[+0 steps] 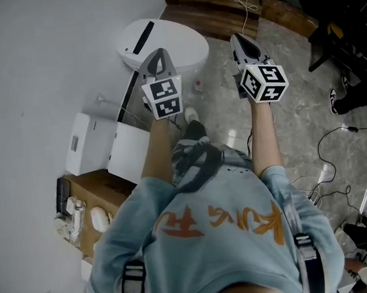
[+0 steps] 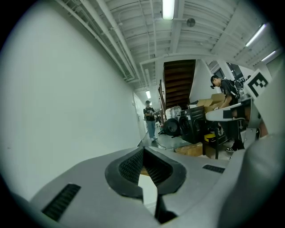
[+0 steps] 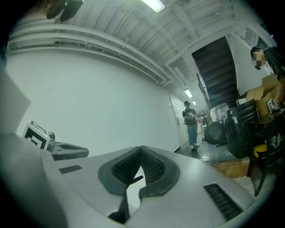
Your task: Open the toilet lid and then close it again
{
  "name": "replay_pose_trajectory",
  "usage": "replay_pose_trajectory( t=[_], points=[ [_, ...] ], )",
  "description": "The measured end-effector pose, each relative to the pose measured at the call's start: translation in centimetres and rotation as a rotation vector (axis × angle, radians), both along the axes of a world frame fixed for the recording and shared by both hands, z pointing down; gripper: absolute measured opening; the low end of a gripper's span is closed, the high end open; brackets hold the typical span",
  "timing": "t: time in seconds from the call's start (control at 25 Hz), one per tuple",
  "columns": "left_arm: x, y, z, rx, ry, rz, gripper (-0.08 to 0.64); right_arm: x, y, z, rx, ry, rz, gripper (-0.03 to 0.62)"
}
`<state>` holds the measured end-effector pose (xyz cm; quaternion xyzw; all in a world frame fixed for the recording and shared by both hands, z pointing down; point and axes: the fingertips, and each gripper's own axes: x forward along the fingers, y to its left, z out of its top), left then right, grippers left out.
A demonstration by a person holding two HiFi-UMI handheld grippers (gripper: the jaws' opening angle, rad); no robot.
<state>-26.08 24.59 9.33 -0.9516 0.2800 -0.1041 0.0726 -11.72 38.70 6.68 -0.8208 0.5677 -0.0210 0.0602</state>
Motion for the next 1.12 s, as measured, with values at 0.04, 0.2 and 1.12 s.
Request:
replay_pose_trajectory(
  t=[0.04,0.2,1.12],
  points=[
    [0.6,-0.6,0.2,-0.001,-0.001,0.002,0.026,0.5,-0.6,0.2,-0.005,0.001,-0.001,0.012],
    [3.0,-4.2,1.4,-0.029,0.013,-0.015,0.026,3.2,-3.7,0.9,-0.036,0.011,-0.003,0.012],
    [20.1,-32.3,17.4,-0.328,-0.153,-0.124,0.026,16.2,-40.4,14.4,-0.362,-0.08,-0.299,0.012]
  ],
)
